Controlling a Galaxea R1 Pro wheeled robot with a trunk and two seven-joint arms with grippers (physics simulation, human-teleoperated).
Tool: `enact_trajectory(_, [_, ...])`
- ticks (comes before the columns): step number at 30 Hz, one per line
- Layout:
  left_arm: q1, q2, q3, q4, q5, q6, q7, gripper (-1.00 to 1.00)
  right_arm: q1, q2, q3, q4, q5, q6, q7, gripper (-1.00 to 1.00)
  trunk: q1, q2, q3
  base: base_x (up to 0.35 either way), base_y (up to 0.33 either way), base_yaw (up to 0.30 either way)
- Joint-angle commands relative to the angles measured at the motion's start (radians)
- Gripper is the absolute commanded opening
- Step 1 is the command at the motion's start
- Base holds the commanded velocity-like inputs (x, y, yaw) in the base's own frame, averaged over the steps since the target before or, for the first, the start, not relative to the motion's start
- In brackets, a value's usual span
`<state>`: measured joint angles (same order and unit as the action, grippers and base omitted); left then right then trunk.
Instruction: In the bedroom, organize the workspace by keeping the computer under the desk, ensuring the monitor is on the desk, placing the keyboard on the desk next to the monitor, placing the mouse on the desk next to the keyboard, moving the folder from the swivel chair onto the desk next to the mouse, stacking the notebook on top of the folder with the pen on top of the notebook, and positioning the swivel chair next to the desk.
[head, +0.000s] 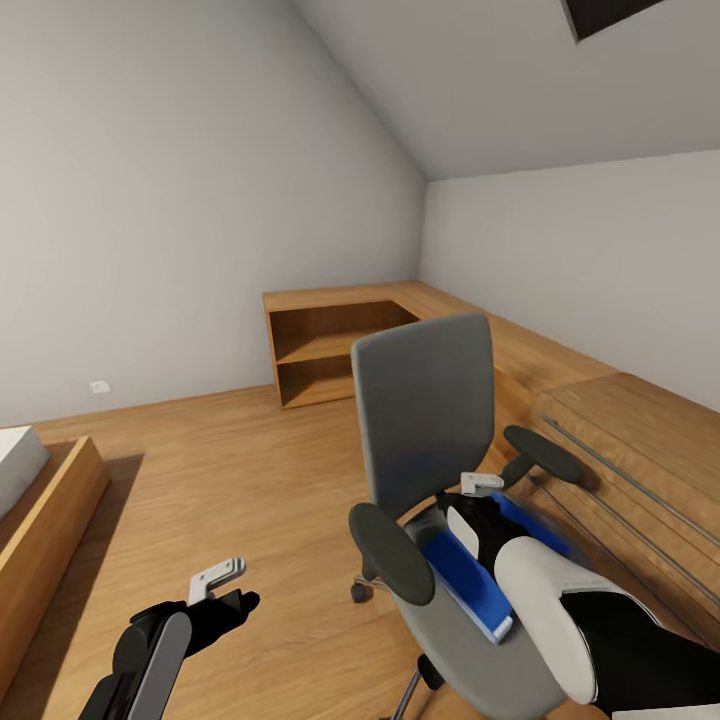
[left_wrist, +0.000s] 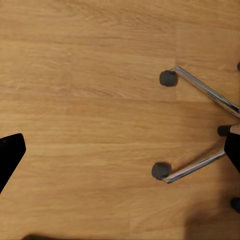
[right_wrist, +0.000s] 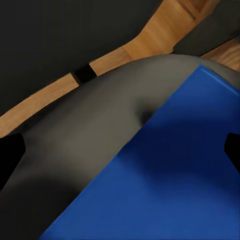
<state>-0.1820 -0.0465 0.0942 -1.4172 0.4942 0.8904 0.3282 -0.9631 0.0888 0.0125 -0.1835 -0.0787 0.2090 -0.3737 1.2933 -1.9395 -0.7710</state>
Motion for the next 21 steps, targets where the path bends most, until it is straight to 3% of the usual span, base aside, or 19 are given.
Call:
enact_trajectory(1, [-0.001, -0.001, 0.001, -0.001, 0.011, 0.003, 0.008, 1.00, 0.000, 0.000, 0.002, -0.002, -0.008, 0.004, -0.005, 1.00, 0.000, 0.000, -0.001, 0.032, 0.000, 0.000])
enact_trajectory(12, [-0.001, -0.002, -0.001, -0.006, 0.011, 0.003, 0.010, 1.00, 0.000, 0.000, 0.003, -0.002, -0.009, 0.006, -0.003, 1.00, 0.000, 0.000, -0.001, 0.008, 0.000, 0.000])
enact_trajectory(21, [-0.001, -0.003, -0.002, -0.009, 0.011, 0.002, 0.010, 1.00, 0.000, 0.001, 0.003, -0.001, -0.009, 0.007, -0.003, 1.00, 0.034, -0.063, -0.029, 0.000, 0.000, 0.000])
